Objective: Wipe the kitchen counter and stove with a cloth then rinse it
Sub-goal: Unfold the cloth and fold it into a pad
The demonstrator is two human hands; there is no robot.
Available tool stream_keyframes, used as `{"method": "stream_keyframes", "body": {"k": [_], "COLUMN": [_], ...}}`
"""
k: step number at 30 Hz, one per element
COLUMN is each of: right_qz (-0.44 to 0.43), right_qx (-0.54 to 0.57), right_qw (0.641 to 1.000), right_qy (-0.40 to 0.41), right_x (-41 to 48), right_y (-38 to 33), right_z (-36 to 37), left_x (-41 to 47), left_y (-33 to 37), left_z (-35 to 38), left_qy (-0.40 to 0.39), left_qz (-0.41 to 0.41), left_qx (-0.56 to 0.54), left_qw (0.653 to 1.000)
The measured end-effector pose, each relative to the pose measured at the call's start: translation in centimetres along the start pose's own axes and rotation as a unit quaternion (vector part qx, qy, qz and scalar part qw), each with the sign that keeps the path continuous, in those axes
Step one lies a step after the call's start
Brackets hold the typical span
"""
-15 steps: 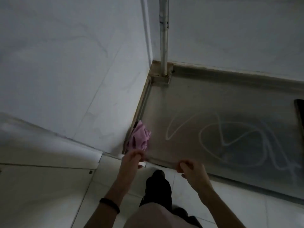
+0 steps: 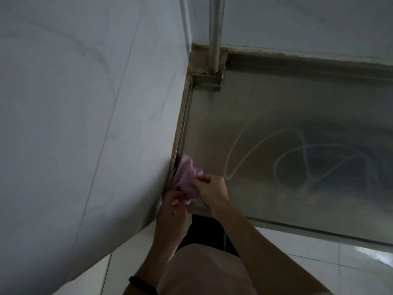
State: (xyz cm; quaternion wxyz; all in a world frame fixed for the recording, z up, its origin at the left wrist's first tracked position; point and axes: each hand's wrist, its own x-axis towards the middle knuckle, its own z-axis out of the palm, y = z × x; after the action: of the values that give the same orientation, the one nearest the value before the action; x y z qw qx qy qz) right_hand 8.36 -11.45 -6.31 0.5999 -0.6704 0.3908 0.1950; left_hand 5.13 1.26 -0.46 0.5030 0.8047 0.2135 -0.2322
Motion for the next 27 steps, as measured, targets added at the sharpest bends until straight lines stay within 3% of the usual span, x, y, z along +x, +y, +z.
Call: {"method": "stream_keyframes", "body": {"k": [6,9,14,18,24,27], "right_qz": [-0.144,-0.163,-0.122,-0.074,-0.013,-0.019], "right_qx": [0.003,-0.044,-0.067,-0.123,-0.209,-0.223], "right_qw": [0.983,0.976,0.986,0.988,0.976,0.974], "right_qy": [-0.113,-0.134,-0.093,-0.064,-0.06,0.023], "right_x": [-3.8,-5.3,-6.8,-7.4,-6.6,-5.5], "right_y": [0.8,1.8,4.5,6.3,6.8,6.5], "right_z": [-4.0,-6.0,-10.3,-12.8,-14.1,-14.0], "left_x": [0.7,2.1,4.6,4.0,3.0,2.4], "left_y": [1.9,2.1,1.0,-0.8,-2.5,-3.0], "left_z": [0.4,1.1,3.3,5.3,7.8,8.4], "left_qy": [0.053,0.0,-0.093,-0.166,-0.142,-0.129], "left_qz": [0.136,0.149,0.117,0.085,0.124,0.134], "left_qx": [0.035,0.112,0.292,0.319,0.371,0.344], "left_qw": [0.989,0.983,0.945,0.929,0.909,0.921]}}
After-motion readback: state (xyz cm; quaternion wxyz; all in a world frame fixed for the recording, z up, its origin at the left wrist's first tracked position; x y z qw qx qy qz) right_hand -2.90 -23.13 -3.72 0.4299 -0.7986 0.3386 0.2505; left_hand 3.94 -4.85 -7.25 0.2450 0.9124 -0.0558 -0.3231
